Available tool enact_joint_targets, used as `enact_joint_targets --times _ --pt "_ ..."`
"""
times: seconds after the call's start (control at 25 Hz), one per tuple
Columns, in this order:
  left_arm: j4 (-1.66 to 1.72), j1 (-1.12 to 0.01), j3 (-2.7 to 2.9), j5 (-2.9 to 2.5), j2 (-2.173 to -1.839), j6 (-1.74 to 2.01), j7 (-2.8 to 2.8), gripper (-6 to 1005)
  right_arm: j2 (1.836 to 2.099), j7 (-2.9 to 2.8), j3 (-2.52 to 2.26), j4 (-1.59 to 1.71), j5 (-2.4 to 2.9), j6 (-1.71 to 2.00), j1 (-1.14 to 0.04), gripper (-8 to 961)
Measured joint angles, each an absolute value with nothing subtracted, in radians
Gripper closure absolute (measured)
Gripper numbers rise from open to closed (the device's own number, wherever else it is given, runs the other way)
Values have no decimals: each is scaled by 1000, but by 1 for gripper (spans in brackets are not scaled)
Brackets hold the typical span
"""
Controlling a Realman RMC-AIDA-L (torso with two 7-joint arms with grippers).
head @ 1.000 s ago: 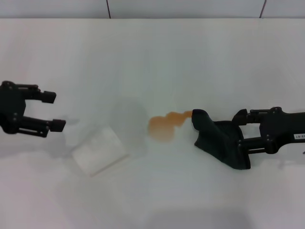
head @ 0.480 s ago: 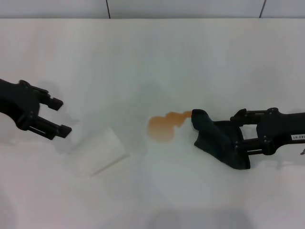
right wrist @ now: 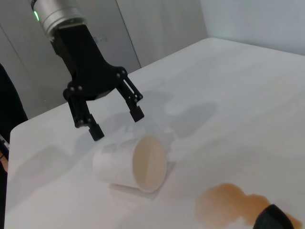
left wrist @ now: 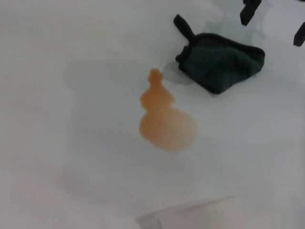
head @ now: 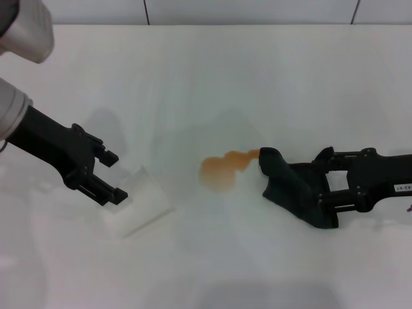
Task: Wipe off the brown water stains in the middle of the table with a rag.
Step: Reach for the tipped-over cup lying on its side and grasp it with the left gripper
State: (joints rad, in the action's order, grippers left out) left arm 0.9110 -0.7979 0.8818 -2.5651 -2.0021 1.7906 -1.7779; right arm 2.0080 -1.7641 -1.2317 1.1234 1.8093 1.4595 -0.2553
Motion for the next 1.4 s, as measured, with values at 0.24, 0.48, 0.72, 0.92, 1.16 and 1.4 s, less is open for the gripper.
enact_joint_targets --times 0.24,0.48,0.72,0.92,1.16,1.4 --pt "878 -813 888 -2571 -2006 1773 -1796 140 2008 -1763 -1232 1120 1811 1461 -254 175" --pt "882 -825 885 -2568 -2018 1779 -1840 139 2008 -1760 -1230 1123 1812 1475 -253 175" --pt "887 -826 882 -2567 -2024 1782 -1863 140 2007 -1759 -1223 1124 1812 1490 -250 175" --pt "890 -817 880 -2566 -2025 1790 -1866 139 2006 -1758 -1221 1126 1813 1499 -248 175" --pt "890 -807 878 -2564 -2023 1790 -1867 139 2006 -1758 -1222 1136 1813 1500 -235 175" --pt "890 -781 868 -2562 -2016 1784 -1863 139 2006 -1760 -1223 1138 1811 1503 -233 175"
